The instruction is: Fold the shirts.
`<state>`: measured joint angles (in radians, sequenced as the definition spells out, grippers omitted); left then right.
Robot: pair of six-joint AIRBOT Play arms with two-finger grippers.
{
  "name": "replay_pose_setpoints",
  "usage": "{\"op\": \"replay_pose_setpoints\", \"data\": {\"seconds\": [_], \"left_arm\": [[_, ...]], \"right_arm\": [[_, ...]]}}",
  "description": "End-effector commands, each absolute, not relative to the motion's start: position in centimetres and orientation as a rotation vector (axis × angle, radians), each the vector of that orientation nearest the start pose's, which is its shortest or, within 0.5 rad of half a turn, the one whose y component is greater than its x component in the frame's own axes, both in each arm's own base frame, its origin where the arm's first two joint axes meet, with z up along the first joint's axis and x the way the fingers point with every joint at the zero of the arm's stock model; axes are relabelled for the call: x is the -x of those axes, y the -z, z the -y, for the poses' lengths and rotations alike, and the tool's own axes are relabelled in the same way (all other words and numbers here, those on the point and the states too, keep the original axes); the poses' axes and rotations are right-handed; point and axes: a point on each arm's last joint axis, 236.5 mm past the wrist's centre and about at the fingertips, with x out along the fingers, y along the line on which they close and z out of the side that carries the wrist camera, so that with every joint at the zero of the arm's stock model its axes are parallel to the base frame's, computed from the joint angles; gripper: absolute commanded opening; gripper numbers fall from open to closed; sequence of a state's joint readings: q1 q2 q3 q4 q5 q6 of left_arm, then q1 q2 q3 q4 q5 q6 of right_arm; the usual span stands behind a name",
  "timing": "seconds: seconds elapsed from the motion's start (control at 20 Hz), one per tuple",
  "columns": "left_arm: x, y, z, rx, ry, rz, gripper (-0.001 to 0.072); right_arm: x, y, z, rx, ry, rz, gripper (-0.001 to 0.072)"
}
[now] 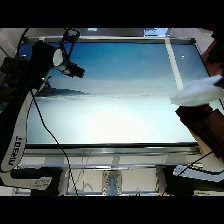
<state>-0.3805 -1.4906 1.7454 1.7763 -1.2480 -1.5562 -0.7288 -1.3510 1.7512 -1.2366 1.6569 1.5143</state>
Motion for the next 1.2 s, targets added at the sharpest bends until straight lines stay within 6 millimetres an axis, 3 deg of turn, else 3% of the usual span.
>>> {"op": "replay_pose_setpoints", "data": {"seconds": [0.0, 0.25, 0.4, 0.5, 0.55, 0.65, 0.75, 0.8, 0.9, 1.0, 1.05, 1.15], "left_arm": [[-46.9, -13.5, 14.8, -0.311, 0.234, -0.955, 0.0011], [-46.3, -13.1, 15.5, -0.28, 0.254, -0.979, 0.001], [-45.8, -12.9, 16.1, -0.257, 0.278, -0.996, 0.001], [-45.6, -12.9, 16.5, -0.245, 0.291, -1.001, 0.001], [-45.6, -12.9, 16.5, -0.244, 0.292, -1.003, 0.001], [-45.6, -12.9, 16.5, -0.243, 0.293, -1.004, 0.001], [-45.6, -12.9, 16.6, -0.242, 0.294, -1.003, 0.001], [-45.6, -12.9, 16.6, -0.242, 0.294, -1.002, 0.001], [-45.6, -12.9, 16.9, -0.232, 0.303, -0.999, 0.001], [-45.4, -12.8, 17.6, -0.208, 0.327, -1.004, 0.001], [-45.3, -12.8, 18.0, -0.195, 0.34, -1.006, 0.001], [-45.1, -12.8, 18.2, -0.185, 0.35, -1.012, 0.001]], "right_arm": [[-23.1, -17.0, 24.5, -0.676, 0.534, -1.196, 0.0029], [-16.2, -16.7, 29.3, -0.645, 0.843, -1.266, 0.0028], [-16.1, -16.4, 29.7, -0.643, 0.854, -1.274, 0.0062], [-17.5, -16.0, 29.0, -0.673, 0.783, -1.256, 0.0431], [-17.8, -15.8, 28.6, -0.683, 0.763, -1.256, 0.0473], [-18.1, -15.9, 28.4, -0.69, 0.749, -1.25, 0.0473], [-20.5, -16.3, 27.4, -0.744, 0.671, -1.181, 0.0472], [-23.5, -17.2, 26.0, -0.779, 0.548, -1.094, 0.0471], [-30.4, -21.1, 21.4, -0.827, 0.225, -0.892, 0.0469], [-35.2, -24.6, 15.5, -0.753, -0.073, -0.785, 0.0469], [-36.6, -25.0, 12.7, -0.673, -0.172, -0.782, 0.0468], [-38.7, -23.4, 7.9, -0.479, -0.27, -0.851, 0.0468]]}}
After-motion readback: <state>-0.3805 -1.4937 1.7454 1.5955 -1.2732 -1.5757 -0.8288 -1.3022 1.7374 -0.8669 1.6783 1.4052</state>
